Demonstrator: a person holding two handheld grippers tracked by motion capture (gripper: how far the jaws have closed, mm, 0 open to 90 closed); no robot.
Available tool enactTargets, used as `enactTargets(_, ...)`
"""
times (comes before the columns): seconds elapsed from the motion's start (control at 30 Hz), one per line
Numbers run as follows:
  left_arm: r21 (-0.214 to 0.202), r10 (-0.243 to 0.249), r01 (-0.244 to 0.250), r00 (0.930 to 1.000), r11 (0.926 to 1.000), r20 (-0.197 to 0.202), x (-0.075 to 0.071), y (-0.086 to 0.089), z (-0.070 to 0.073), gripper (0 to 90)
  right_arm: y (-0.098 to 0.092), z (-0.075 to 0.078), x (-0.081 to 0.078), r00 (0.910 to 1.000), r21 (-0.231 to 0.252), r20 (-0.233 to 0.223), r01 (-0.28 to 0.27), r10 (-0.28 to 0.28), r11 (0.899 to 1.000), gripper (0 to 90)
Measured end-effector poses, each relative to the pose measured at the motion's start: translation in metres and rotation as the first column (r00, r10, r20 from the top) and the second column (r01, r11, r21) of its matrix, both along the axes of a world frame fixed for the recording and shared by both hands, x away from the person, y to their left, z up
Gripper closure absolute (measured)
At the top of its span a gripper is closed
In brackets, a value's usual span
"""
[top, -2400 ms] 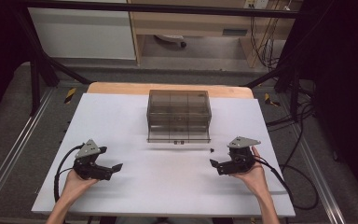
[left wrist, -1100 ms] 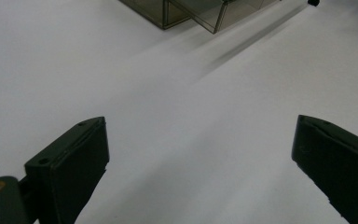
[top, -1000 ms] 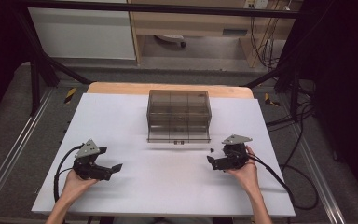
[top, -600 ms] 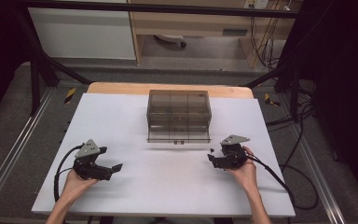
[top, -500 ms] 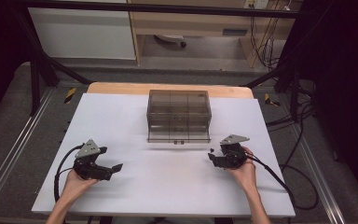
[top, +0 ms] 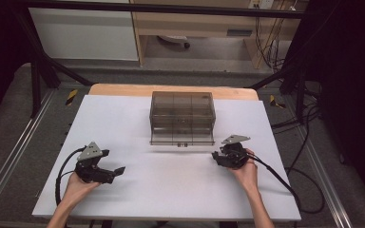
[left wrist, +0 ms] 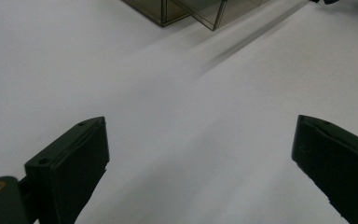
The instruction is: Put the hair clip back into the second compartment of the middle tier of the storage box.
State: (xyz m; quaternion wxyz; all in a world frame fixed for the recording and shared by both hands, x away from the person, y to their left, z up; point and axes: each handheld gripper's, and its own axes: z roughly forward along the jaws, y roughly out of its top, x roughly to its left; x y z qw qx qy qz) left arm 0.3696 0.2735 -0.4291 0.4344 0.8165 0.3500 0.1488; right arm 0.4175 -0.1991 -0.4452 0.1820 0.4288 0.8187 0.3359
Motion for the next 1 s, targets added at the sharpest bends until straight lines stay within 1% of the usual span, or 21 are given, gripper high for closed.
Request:
enactTargets(0.2,0.001,-0.001,0.001,1.0000,1.0000,0.000,-0.0001,0.0000,0.0002,3.3,0.0004,-0.0008,0.0041,1.0000,0.008,-0.002,0.010,-0.010,1.000,58.3)
enactTargets(0.57,0.001,-0.001,0.001,1.0000,1.0000,0.000,0.0003,0.0002,-0.0001,3.3,0.0016,-0.0034,0.0063,1.0000,-0.004,-0.005,0.006,-0.006,1.000,65.1)
enactTargets(1.0,0.000,0.000,0.000,1.0000,1.0000,0.000,0.0002,0.0005,0.0002,3.3,0.0001,-0.0019,0.0063,0.9998,-0.010,-0.016,0.006,-0.006,1.000,76.8)
